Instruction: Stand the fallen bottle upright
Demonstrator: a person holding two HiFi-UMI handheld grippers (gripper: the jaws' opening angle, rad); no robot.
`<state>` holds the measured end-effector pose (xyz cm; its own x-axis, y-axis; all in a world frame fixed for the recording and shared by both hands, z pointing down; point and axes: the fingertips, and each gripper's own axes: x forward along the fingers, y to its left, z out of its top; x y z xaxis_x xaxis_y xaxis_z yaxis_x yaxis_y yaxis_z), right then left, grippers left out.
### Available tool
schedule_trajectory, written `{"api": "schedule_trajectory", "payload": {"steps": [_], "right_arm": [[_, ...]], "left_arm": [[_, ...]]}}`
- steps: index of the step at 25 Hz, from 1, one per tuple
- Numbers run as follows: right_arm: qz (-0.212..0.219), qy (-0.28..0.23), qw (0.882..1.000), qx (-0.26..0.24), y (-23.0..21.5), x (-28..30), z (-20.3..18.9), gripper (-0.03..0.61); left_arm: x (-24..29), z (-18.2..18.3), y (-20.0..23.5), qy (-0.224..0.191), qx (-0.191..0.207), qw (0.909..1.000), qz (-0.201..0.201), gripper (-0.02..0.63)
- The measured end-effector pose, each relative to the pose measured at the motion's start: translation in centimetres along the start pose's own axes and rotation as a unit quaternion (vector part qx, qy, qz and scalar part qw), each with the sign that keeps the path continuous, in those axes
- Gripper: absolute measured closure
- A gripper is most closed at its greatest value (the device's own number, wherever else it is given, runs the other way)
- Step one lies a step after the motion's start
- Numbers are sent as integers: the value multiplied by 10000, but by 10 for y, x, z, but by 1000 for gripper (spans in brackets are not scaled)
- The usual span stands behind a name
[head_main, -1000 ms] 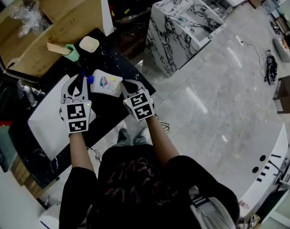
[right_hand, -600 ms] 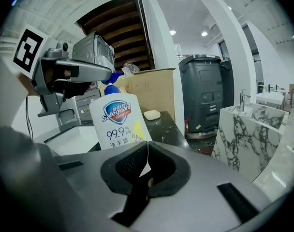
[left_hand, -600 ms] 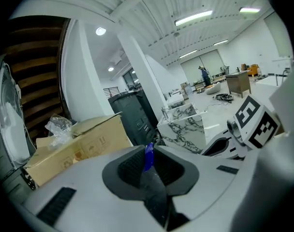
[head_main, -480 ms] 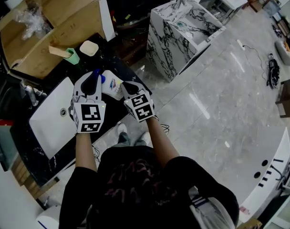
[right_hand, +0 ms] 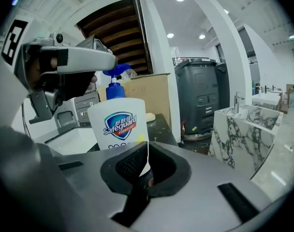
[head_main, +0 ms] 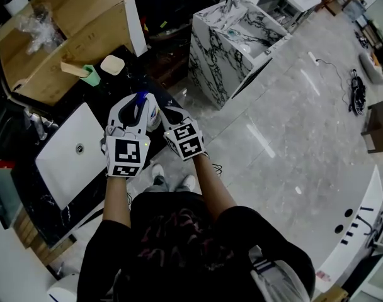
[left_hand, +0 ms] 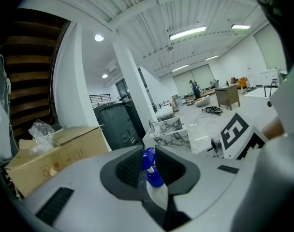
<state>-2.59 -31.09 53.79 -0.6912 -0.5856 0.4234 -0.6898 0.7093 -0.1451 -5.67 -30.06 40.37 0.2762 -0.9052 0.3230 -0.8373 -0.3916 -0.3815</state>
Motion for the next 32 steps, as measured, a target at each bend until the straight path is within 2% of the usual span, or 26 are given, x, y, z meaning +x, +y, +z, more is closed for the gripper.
{"api": "schedule_trajectory", "payload": {"steps": [10,24,29,32], "right_arm": [[-85,-21,9999,-141,-5,-26,-7,563],[-346,-190,9989,-238,-19,-55,-3,563],[-461,-301,9980,-319,-29,-67,5,565],[-566,-436,9970,-313,-38,-74,14,565]], "left_arm": [[-10,4,-18,-272,-433,9986,-139,523],[-14,11,-23,-426,-509,9977,-135,463],[-23,19,-8,-624,-980,9932,28,459],[-33,19,9,-671,-1084,9915,274,466]]}}
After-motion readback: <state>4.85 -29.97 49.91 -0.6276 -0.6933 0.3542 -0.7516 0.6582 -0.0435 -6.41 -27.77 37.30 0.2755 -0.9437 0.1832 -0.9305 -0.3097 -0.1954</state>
